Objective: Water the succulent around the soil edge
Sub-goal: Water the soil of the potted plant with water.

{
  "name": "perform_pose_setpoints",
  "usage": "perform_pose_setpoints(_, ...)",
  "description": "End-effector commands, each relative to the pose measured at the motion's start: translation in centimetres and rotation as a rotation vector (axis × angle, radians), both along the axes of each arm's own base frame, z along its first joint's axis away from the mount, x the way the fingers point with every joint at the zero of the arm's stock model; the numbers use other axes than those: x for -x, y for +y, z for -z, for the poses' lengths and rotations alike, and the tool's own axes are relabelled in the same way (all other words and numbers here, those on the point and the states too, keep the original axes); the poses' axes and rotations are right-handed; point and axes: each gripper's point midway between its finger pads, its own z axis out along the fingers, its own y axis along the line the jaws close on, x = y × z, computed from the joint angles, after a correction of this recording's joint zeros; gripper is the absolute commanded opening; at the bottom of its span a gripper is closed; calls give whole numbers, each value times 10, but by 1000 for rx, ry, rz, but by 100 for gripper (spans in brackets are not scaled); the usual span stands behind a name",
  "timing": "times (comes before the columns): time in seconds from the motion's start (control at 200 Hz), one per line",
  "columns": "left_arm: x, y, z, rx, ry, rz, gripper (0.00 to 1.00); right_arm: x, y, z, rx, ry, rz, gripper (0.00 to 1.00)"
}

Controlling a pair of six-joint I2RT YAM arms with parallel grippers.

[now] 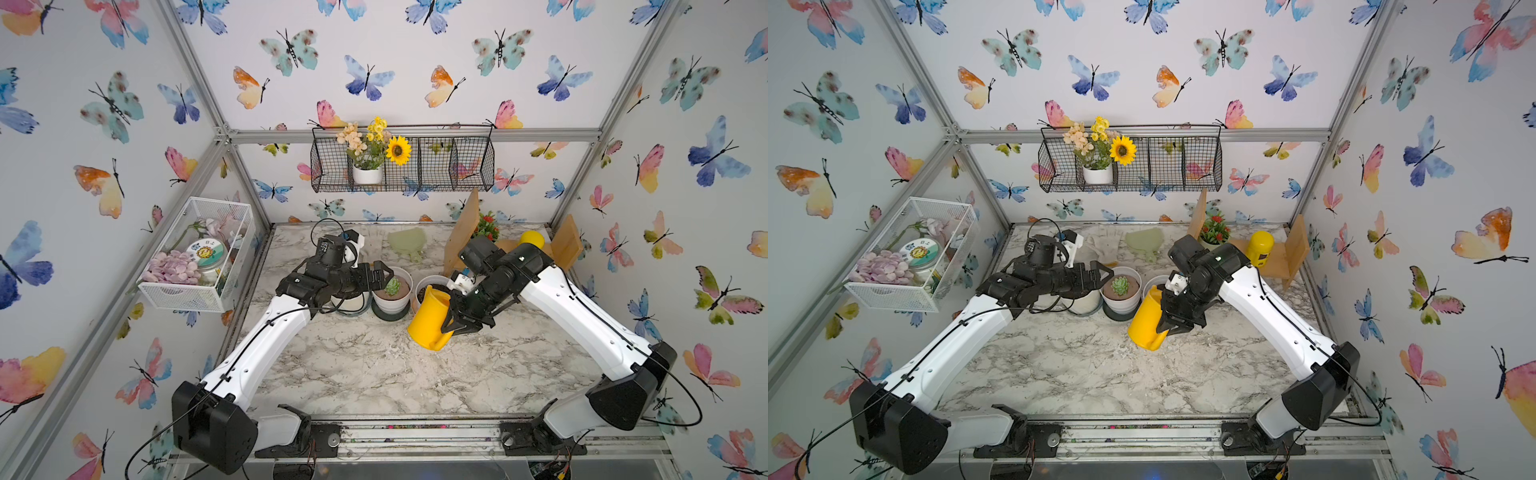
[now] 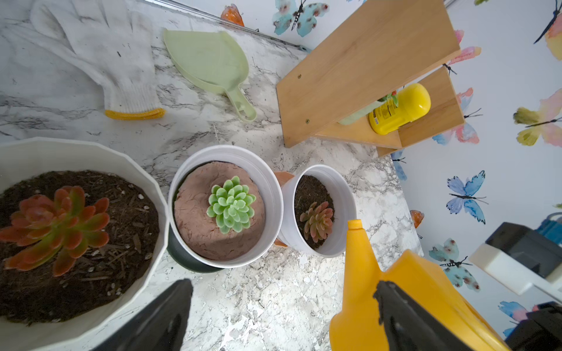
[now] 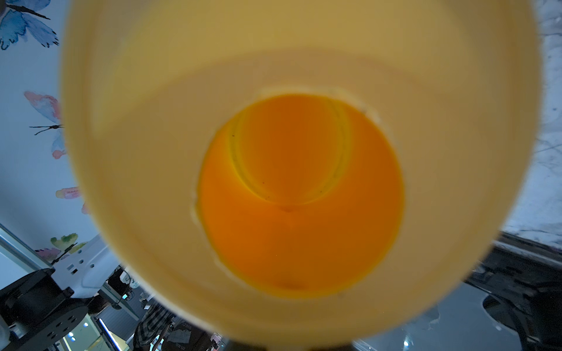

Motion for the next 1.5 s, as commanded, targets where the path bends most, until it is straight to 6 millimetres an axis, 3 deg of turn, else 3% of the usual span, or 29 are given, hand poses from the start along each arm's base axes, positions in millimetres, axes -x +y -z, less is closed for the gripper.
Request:
perform_pose_setpoints(0.0,-2,8,-9,24,-6,-19,98,-7,11,-8,-34,-30,-44,2)
perform_pose_setpoints(0.315,-11,8,-23,41,-22,-14,98,-31,15,-4,0,-88,-54,2)
perform_pose_setpoints(0.621,-15,0,-33,63,-31,14,99,-61,-18,-18,-23,-153,42,2)
perform_pose_setpoints(1.181,-7,0,-17,58,22,25,99,-13,-47,-18,-73,-92,85,2)
perform_pose_setpoints(1.492,-6,22,-3,42,45,-49,98,-22,-36,-15,-35,-137,24,2)
